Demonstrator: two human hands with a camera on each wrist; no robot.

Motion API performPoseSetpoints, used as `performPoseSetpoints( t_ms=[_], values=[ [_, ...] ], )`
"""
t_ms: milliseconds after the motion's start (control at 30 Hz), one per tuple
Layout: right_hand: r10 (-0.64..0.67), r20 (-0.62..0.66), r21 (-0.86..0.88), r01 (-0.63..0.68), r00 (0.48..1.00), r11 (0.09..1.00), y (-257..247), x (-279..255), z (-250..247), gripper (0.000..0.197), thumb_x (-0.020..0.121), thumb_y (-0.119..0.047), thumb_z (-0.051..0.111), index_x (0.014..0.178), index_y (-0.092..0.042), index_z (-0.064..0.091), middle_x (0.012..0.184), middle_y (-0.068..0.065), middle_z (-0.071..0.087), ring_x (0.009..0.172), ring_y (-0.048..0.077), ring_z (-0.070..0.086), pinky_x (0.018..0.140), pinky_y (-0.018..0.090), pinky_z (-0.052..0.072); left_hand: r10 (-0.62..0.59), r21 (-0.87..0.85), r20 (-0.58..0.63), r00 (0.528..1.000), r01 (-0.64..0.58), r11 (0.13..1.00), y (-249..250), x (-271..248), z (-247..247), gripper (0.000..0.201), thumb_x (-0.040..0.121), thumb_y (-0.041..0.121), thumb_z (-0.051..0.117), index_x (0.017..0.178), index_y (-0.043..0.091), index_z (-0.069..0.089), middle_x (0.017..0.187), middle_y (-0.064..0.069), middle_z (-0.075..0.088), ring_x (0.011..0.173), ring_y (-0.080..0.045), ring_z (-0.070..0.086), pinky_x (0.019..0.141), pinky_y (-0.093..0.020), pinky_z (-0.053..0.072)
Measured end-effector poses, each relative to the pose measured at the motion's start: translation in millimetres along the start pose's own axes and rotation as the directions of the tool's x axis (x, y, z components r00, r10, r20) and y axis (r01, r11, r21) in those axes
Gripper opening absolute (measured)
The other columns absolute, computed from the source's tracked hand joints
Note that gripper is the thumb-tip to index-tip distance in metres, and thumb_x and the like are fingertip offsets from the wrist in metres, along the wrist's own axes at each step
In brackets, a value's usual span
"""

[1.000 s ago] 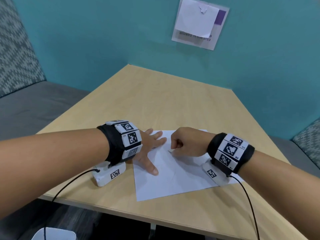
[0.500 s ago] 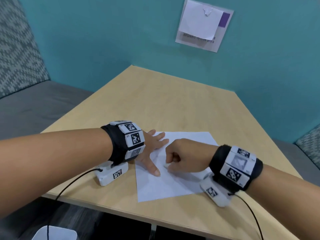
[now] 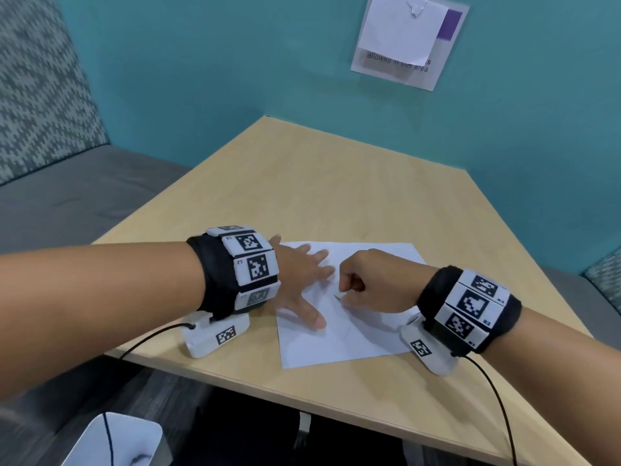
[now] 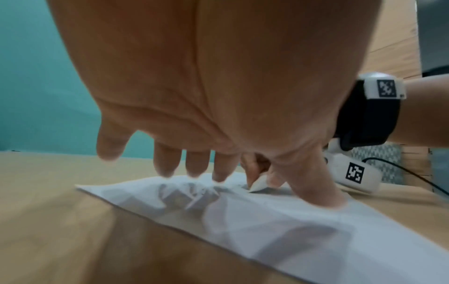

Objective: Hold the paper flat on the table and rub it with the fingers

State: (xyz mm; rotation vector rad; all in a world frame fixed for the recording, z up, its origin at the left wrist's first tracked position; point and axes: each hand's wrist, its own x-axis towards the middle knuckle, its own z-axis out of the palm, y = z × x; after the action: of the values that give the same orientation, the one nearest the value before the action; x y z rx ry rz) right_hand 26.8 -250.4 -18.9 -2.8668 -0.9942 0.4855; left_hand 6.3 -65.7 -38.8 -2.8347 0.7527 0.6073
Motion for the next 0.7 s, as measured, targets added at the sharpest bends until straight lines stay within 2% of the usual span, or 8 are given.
performPoseSetpoints(
  t_ms=[33, 100, 233, 333, 367, 500, 633, 700],
  values=[
    [0.003, -0.003, 0.004, -0.003, 1.000, 1.000, 0, 0, 0, 0.009, 0.088, -0.023, 0.062, 0.088, -0.014, 0.064, 0.070, -0.014, 0.052, 0.062, 0.004, 0.047, 0.057, 0.018, 0.035, 0.002, 0.007, 0.034, 0.999, -0.002, 1.000, -1, -4, 0, 0.104, 0.081, 0.079, 0.050, 0.159, 0.032, 0.000, 0.167, 0.004, -0.006, 0.153, -0.022, 0.003, 0.118, -0.062, 0.011],
    [0.012, -0.012, 0.010, -0.012, 1.000, 1.000, -2, 0, 0, 0.011, 0.088, -0.023, 0.062, 0.092, -0.013, 0.065, 0.070, -0.014, 0.052, 0.062, 0.004, 0.047, 0.058, 0.019, 0.036, 0.001, 0.006, 0.093, 0.996, -0.002, 1.000, -3, -11, 1, 0.107, 0.082, 0.075, 0.054, 0.159, 0.030, -0.006, 0.167, 0.006, -0.011, 0.154, -0.020, -0.001, 0.120, -0.056, 0.010],
    [-0.033, 0.033, 0.015, 0.033, 0.999, 0.999, -21, -7, 4, 0.007, 0.089, -0.022, 0.060, 0.088, -0.015, 0.062, 0.069, -0.014, 0.051, 0.062, 0.003, 0.046, 0.060, 0.020, 0.037, 0.017, -0.019, 0.094, 0.995, -0.015, 1.000, -7, -9, 9, 0.114, 0.078, 0.078, 0.057, 0.156, 0.035, -0.013, 0.164, 0.006, -0.022, 0.153, -0.021, -0.013, 0.118, -0.064, 0.003],
    [-0.154, 0.120, 0.026, 0.152, 0.981, 0.988, -45, -16, 14, 0.014, 0.088, -0.018, 0.057, 0.082, -0.006, 0.061, 0.068, 0.004, 0.058, 0.059, 0.011, 0.044, 0.058, 0.025, 0.038, 0.048, -0.068, 0.076, 0.996, -0.042, 0.997, -8, -7, 14, 0.107, 0.076, 0.077, 0.060, 0.156, 0.041, -0.001, 0.164, 0.004, -0.022, 0.152, -0.025, -0.014, 0.115, -0.069, 0.000],
    [-0.153, 0.122, 0.010, 0.153, 0.981, 0.988, -45, -14, 12, 0.013, 0.087, -0.017, 0.056, 0.082, -0.006, 0.061, 0.070, 0.005, 0.060, 0.061, 0.012, 0.046, 0.060, 0.028, 0.040, 0.051, -0.071, 0.067, 0.996, -0.046, 0.996, -9, -8, 15, 0.104, 0.077, 0.076, 0.060, 0.156, 0.042, 0.001, 0.164, 0.004, -0.021, 0.152, -0.025, -0.013, 0.114, -0.070, 0.001],
    [-0.021, 0.020, -0.018, 0.021, 1.000, 1.000, -24, 1, -1, 0.009, 0.087, -0.019, 0.060, 0.090, -0.012, 0.065, 0.074, -0.008, 0.057, 0.066, 0.010, 0.050, 0.066, 0.028, 0.041, 0.041, -0.026, 0.045, 0.998, -0.039, 0.999, -8, -7, 18, 0.111, 0.076, 0.080, 0.056, 0.153, 0.044, -0.014, 0.164, 0.005, -0.021, 0.153, -0.024, -0.012, 0.114, -0.071, 0.003],
    [-0.173, 0.110, 0.057, 0.167, 0.979, 0.984, -45, -6, 12, 0.006, 0.087, -0.017, 0.060, 0.082, -0.019, 0.058, 0.068, -0.012, 0.052, 0.062, 0.005, 0.048, 0.062, 0.021, 0.039, 0.068, -0.093, 0.021, 0.997, -0.065, 0.994, -10, -9, 18, 0.087, 0.076, 0.077, 0.060, 0.149, 0.050, 0.023, 0.165, 0.005, -0.020, 0.153, -0.027, -0.013, 0.112, -0.074, -0.001],
    [-0.162, 0.084, 0.022, 0.161, 0.983, 0.987, -41, -1, 7, 0.008, 0.088, -0.016, 0.060, 0.082, -0.022, 0.058, 0.067, -0.016, 0.050, 0.061, 0.001, 0.046, 0.059, 0.019, 0.035, 0.072, -0.096, 0.020, 0.997, -0.070, 0.993, -11, -8, 20, 0.094, 0.075, 0.078, 0.059, 0.152, 0.052, 0.012, 0.165, 0.007, -0.020, 0.152, -0.026, -0.013, 0.112, -0.074, -0.001]
  ],
)
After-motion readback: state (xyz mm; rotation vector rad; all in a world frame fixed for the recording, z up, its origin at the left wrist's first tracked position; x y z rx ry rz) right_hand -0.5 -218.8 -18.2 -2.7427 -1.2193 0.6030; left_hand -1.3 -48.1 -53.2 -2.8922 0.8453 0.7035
